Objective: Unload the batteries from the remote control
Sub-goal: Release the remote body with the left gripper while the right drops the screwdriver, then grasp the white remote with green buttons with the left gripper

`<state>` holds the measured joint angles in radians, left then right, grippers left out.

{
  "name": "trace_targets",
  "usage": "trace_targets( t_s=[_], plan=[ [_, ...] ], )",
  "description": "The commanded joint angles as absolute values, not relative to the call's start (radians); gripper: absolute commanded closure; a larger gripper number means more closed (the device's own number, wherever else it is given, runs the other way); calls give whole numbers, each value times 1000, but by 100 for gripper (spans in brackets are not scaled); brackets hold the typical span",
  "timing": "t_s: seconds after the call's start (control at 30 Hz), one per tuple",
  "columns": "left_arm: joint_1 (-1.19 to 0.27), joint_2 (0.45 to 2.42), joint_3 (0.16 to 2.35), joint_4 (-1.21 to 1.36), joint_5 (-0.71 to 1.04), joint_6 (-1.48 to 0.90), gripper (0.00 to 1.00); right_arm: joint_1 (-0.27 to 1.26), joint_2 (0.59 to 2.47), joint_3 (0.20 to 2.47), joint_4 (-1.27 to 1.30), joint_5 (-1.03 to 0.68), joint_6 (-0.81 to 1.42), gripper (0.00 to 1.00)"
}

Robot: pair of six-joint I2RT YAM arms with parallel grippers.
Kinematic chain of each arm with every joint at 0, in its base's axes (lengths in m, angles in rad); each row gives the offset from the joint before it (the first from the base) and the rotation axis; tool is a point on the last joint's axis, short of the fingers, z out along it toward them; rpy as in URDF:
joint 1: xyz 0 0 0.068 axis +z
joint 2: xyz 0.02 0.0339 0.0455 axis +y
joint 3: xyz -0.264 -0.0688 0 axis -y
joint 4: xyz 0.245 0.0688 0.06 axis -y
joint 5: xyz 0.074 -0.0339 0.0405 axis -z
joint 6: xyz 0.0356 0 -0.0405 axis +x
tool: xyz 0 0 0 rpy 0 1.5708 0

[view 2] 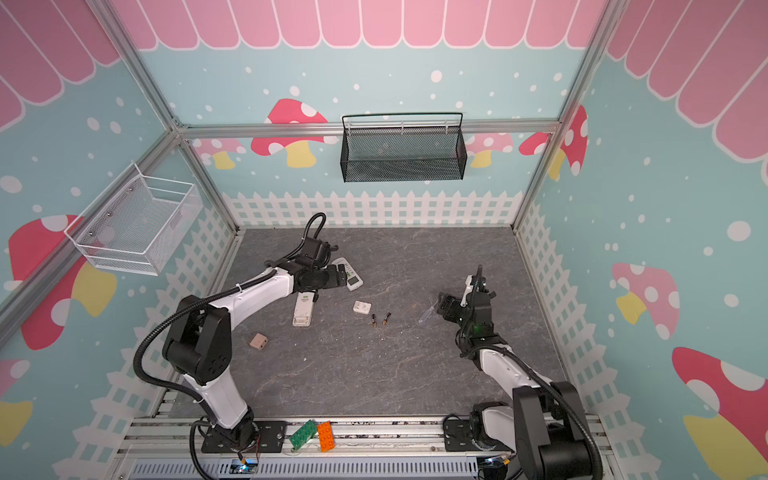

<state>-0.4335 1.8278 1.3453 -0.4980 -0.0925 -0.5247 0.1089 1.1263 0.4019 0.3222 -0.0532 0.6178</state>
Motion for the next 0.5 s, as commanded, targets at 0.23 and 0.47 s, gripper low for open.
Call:
trace_targets(
  t_s=[0.23, 0.47],
  plan=[
    [-556, 2015, 1559, -681, -357, -748, 1, 104, 822, 441, -29, -34, 579, 1],
    [-580, 2126, 1651, -731, -390, -797, 1, 104, 752, 441, -122, -139, 541, 2]
  ],
)
